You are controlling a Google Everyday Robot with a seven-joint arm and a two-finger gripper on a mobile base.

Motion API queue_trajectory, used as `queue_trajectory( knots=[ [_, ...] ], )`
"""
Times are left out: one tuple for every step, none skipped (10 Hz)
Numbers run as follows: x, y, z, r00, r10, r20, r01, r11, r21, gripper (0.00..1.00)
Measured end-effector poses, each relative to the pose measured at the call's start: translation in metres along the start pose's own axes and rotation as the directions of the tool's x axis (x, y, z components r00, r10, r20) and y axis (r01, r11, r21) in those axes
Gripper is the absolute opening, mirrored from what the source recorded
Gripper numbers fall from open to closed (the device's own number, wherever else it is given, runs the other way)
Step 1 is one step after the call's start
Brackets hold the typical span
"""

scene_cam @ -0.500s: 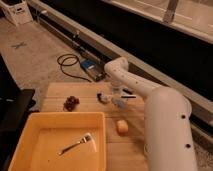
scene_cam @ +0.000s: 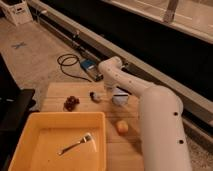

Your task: Wipe table surface with brush

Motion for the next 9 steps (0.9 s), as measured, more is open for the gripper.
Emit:
queue_trajectory(
  knots=[
    [-0.023,0.008,0.003,0.999,-0.038,0.025,0.038,0.999,-0.013,0.09],
    [-0.037,0.017,0.006,0.997,-0.063,0.039,0.064,0.998,-0.028,0.09],
    [-0.048,0.032,0.008,0.995,-0.078,0.058,0.081,0.995,-0.05,0.09],
    [-0.051,0.048,0.01,0.995,-0.081,0.066,0.086,0.994,-0.073,0.09],
    [-0.051,0.065,0.011,0.995,-0.082,0.064,0.088,0.991,-0.099,0.09],
    [-0.047,0.074,0.011,0.995,-0.079,0.055,0.085,0.99,-0.116,0.09],
    [-0.035,0.083,0.01,0.997,-0.068,0.035,0.072,0.988,-0.137,0.09],
    [-0.021,0.085,0.007,0.998,-0.053,0.014,0.055,0.988,-0.143,0.09],
    [-0.008,0.084,0.004,0.999,-0.038,-0.006,0.037,0.989,-0.142,0.09]
  ],
)
